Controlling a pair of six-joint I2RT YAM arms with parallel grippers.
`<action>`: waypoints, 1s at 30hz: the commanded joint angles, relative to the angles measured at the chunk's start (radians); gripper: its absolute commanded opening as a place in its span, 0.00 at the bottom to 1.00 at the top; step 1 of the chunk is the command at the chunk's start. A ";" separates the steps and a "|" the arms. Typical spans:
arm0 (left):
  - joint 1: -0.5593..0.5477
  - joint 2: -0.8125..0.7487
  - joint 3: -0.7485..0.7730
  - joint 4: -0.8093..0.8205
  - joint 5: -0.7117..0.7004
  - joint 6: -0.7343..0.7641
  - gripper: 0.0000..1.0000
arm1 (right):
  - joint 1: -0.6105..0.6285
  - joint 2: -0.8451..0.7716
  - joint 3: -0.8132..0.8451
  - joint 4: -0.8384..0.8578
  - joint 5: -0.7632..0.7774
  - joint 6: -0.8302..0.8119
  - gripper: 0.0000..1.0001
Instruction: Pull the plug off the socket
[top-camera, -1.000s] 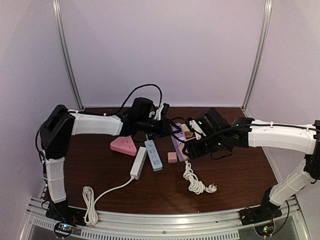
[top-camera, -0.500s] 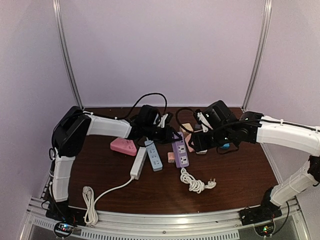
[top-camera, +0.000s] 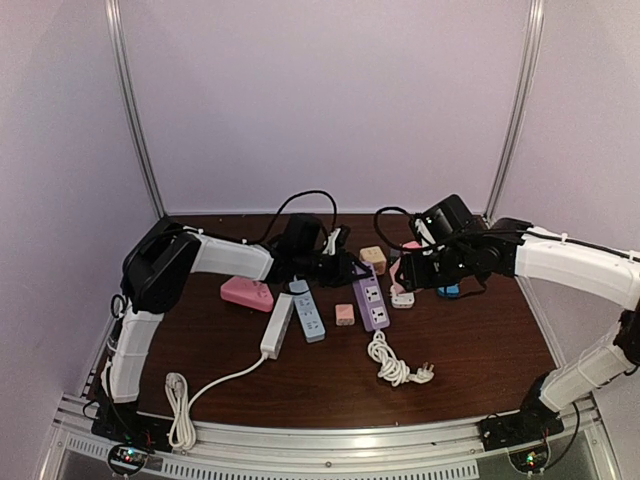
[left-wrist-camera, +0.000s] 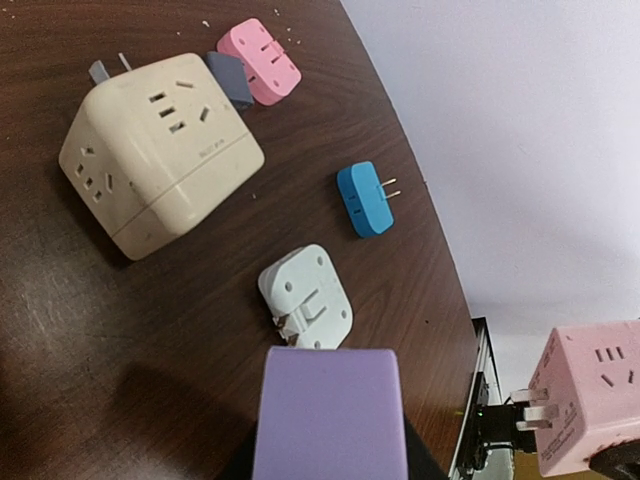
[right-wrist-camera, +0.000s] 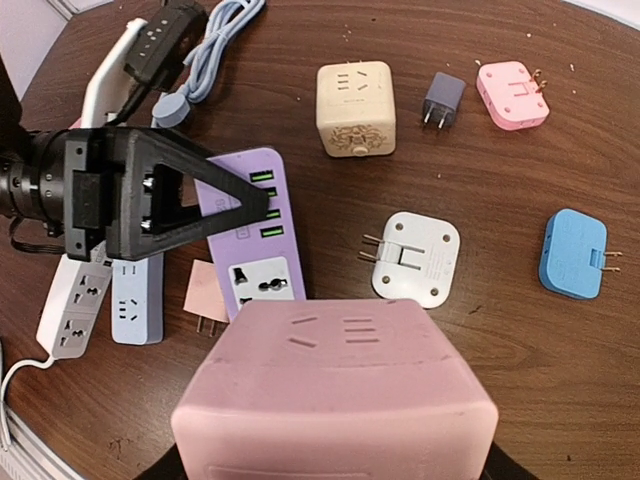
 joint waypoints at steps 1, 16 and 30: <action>-0.002 0.039 -0.020 -0.048 -0.066 0.047 0.20 | -0.045 -0.004 -0.037 0.044 -0.020 0.025 0.16; 0.019 0.054 -0.032 -0.157 -0.117 0.111 0.49 | -0.186 0.025 -0.141 0.131 -0.137 0.088 0.17; 0.019 0.098 0.102 -0.311 -0.107 0.179 0.79 | -0.252 0.017 -0.246 0.200 -0.206 0.118 0.18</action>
